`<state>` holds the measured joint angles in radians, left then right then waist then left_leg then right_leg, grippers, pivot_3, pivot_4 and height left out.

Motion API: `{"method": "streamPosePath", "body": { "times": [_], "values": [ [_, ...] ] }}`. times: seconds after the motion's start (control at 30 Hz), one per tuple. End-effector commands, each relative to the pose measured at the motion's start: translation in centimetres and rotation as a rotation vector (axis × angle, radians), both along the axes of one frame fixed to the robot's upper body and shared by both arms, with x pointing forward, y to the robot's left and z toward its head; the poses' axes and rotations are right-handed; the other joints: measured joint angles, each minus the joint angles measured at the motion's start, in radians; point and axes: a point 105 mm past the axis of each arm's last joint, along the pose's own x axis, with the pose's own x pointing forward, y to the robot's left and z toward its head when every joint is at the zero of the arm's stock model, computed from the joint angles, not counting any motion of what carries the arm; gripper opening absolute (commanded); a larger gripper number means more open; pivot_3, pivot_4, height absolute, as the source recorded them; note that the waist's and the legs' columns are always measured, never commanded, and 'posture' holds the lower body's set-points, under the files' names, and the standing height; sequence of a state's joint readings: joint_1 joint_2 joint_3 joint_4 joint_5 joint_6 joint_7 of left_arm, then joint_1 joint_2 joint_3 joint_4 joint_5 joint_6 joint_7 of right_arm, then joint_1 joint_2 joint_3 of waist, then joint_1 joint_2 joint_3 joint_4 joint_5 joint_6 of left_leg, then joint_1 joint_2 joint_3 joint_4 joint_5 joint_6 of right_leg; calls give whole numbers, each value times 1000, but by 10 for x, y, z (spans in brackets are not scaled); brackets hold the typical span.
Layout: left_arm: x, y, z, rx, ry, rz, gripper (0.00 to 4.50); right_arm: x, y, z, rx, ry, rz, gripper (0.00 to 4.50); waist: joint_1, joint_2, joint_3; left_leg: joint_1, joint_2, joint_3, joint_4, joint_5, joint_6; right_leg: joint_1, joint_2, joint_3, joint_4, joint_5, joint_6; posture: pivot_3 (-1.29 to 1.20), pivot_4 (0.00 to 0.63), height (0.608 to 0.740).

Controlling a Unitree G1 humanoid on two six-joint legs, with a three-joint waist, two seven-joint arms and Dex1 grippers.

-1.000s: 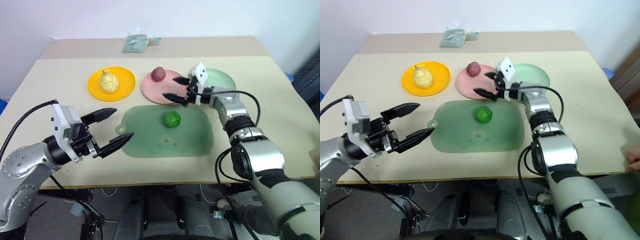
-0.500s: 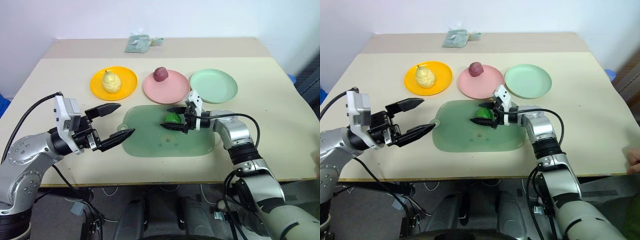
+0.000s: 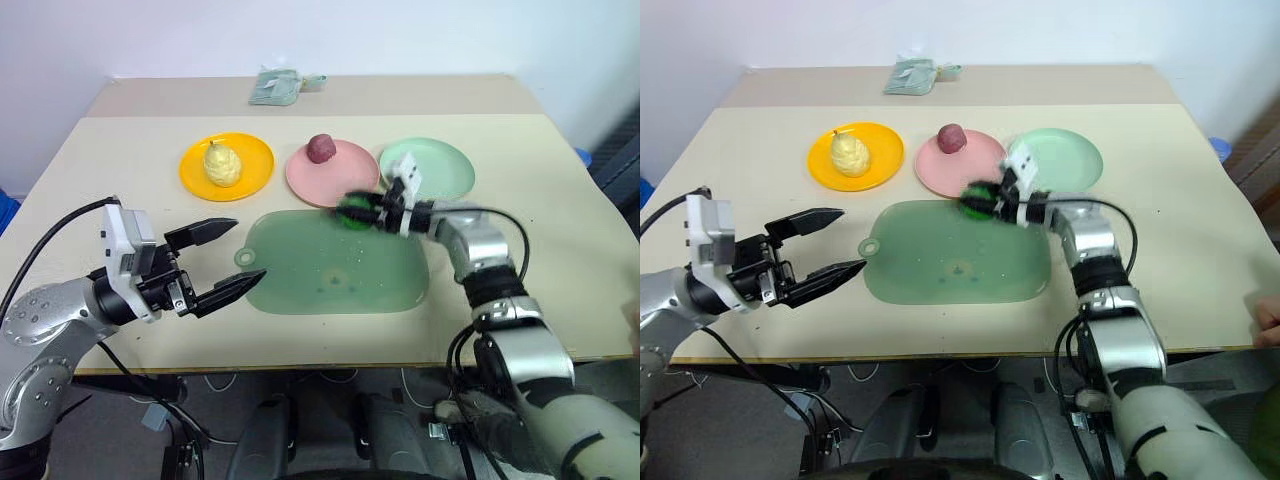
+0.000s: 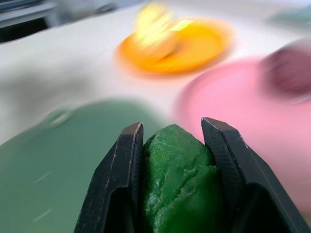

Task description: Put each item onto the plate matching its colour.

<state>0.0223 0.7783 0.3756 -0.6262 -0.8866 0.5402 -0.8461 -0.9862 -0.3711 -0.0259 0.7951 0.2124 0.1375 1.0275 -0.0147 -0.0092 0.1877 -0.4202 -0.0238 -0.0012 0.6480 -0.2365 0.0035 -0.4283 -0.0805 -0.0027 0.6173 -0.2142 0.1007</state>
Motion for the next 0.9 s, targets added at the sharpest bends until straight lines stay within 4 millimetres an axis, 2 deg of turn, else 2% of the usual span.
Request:
{"method": "streamPosePath", "body": {
  "times": [0.03, 0.13, 0.3, 0.43, 0.6, 0.73, 0.8, 0.83, 0.9],
  "values": [
    [-10, -5, 6, 10, -16, -38, 4500, 9, -16, 23, 13, -79, -44, 1716, -1, 0, 0, 0, 0, 0, 0, 0, 0, 0, 0, 0, -1, 0, 0, 0, 150, 740],
    [-9, -8, 9, 6, -18, -36, 4500, 15, -23, 36, 21, -118, -84, 1716, -2, 0, 0, 0, 0, 0, 0, 0, 0, 0, 0, 0, -1, 0, 0, 0, 150, 740],
    [-6, -15, 14, -4, -27, -43, 4500, 40, -46, 46, 18, -185, -364, 1716, -4, 0, 0, 0, 0, 0, 0, 0, 0, 0, 0, 0, -1, 0, -1, 0, 150, 740],
    [-2, -16, 18, -13, -40, -36, 4500, 51, -66, 33, -41, -179, -562, 1716, -3, 0, 0, 0, 0, 0, -1, 0, 0, 0, 0, 0, -1, 0, -1, 0, 150, 740],
    [-1, -15, 18, -19, -43, -25, 4500, 54, -74, 19, -90, -158, -650, 1716, -5, 0, 0, 0, 0, 0, -1, 0, 0, 0, 0, 0, -1, 0, -1, 0, 150, 740],
    [-1, -16, 19, -22, -46, -20, 4500, 55, -78, 15, -98, -144, -676, 3077, -6, 0, 0, 0, 0, 0, -1, 0, 0, 0, 0, 0, -1, 0, -1, 0, 150, 740],
    [-2, -16, 19, -22, -48, -17, 4500, 55, -78, 16, -99, -152, -682, 4114, -5, 0, 0, 0, 0, 0, -1, 0, 0, 0, 0, 0, -1, 0, -1, 0, 150, 740],
    [-2, -16, 18, -23, -47, -13, 4500, 55, -79, 18, -100, -164, -685, 4439, -5, 0, 0, 0, 0, 0, -1, 0, 0, 0, 0, 0, -1, 0, -1, 0, 150, 740],
    [-2, -15, 17, -23, -43, -8, 4500, 55, -79, 24, -93, -182, -675, 4439, -5, 0, 0, 0, 0, 0, -1, 0, 0, 0, 0, 0, -1, 0, -1, 0, 150, 740]
  ]
}}
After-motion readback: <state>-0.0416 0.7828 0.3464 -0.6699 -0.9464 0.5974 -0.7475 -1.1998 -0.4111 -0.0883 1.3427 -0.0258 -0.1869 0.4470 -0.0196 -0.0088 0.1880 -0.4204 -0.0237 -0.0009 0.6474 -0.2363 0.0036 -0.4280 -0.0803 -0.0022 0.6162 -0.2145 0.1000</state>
